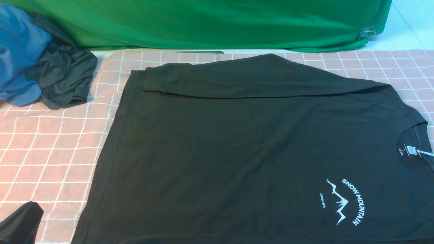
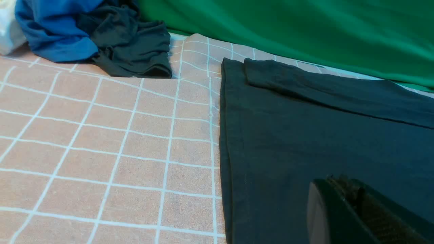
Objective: Fold a long-sleeved shirt over a pink coffee tablecloth.
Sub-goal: 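Grasp the left edge of the dark T-shirt lying flat on the table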
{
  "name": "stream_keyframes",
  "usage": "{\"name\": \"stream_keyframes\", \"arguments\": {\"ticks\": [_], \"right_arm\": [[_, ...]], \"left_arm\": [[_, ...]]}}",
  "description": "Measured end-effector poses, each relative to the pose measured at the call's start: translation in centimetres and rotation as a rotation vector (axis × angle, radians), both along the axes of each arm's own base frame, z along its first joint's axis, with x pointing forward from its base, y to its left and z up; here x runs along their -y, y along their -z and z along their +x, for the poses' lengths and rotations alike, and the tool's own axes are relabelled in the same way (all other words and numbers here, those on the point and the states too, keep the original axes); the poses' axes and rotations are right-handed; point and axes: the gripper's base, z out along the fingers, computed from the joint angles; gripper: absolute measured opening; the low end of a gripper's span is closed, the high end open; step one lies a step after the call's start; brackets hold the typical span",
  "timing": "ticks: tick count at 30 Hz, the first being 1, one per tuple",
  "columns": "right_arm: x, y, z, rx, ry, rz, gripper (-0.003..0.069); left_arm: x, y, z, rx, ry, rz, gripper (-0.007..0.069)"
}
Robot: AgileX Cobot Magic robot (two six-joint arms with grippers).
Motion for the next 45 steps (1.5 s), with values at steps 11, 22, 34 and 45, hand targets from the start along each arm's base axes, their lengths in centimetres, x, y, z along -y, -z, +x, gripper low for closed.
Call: {"name": "stream_keyframes", "arguments": {"ticks": [11,22,34,45], "right_arm": [[0.0,0.0,0.0,0.000,0.000,0.000,0.0238],[0.0,0.0,0.0,0.000,0.000,0.000,0.0238],[0.0,0.0,0.0,0.000,0.000,0.000,0.0238],[-0.1,-1.7,0.2,0.190,0.020,0.387,0.0238]], "left_arm": [[0.0,0.0,0.0,0.000,0.000,0.000,0.0015],[0.0,0.0,0.0,0.000,0.000,0.001,0.0015],[-0.1,-3.3,-0.1,0.363,-0.014,0.039,0.0015],[-0.4,-5.3,-0.7,0.581,0.012,-0.447,0.0015]]}}
